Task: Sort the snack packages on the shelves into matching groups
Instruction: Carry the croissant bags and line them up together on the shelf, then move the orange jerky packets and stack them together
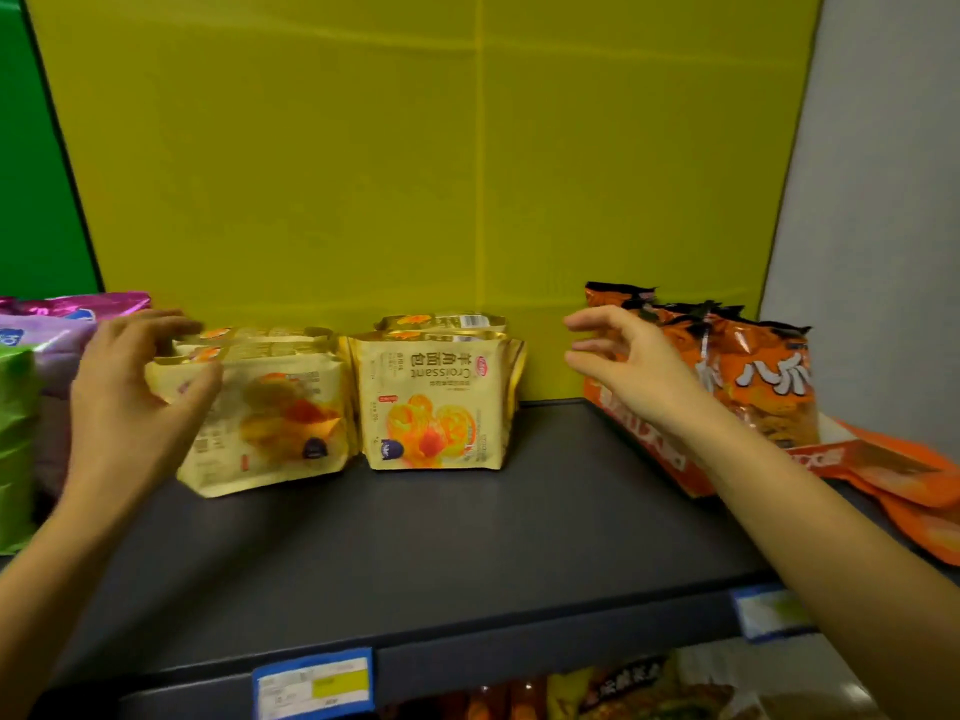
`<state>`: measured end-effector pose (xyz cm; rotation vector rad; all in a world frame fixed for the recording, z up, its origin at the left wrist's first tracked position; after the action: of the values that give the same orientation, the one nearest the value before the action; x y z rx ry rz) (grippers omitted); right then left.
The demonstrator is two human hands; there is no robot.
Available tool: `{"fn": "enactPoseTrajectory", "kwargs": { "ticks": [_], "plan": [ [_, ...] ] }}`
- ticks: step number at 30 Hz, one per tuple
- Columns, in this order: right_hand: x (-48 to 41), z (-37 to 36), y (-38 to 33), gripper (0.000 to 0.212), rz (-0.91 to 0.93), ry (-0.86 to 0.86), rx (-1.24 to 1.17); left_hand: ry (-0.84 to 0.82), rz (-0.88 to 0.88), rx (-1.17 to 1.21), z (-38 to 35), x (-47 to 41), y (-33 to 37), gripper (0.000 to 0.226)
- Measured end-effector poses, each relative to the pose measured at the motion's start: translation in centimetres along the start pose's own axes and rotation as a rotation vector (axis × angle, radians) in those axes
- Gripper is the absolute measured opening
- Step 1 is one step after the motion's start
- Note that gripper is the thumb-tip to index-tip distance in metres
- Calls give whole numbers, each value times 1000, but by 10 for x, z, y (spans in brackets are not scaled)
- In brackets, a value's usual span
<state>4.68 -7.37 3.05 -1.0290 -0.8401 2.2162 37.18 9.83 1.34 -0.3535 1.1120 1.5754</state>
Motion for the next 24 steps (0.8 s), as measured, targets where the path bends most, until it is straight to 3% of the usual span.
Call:
{"fn": "enactPoseTrajectory", "kwargs": {
  "ticks": [1,8,14,18,21,24],
  "plan": [
    [12,15,0,24,30,12,33,-17,-33,51,-6,6,21,19],
    [88,145,38,24,14,81,194,-270,-118,165,-88,50,160,7],
    [123,246,119,29,-282,127,221,-494,-169,245,-179,82,252,26],
    [132,271,183,6,-537,91,232,-609,-115,208,-238,99,288,32],
    [130,272,208,49,-667,5,363,-698,-105,195,-274,106,319,17],
    [124,272,220,53,-740,-112,443,-752,-79,118,-306,111,347,24]
  ]
}}
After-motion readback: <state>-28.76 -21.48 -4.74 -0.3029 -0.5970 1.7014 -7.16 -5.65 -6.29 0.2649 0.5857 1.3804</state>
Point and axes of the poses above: each hand's wrist, its own x-axis away from the middle knuckle, its own z-axis out of the back of the hand, y = z × x, the point moved 2 cm from there along -x, towards the middle knuckle, and after that the axes turned 13 degrees about -y, right-handed, at the moved point
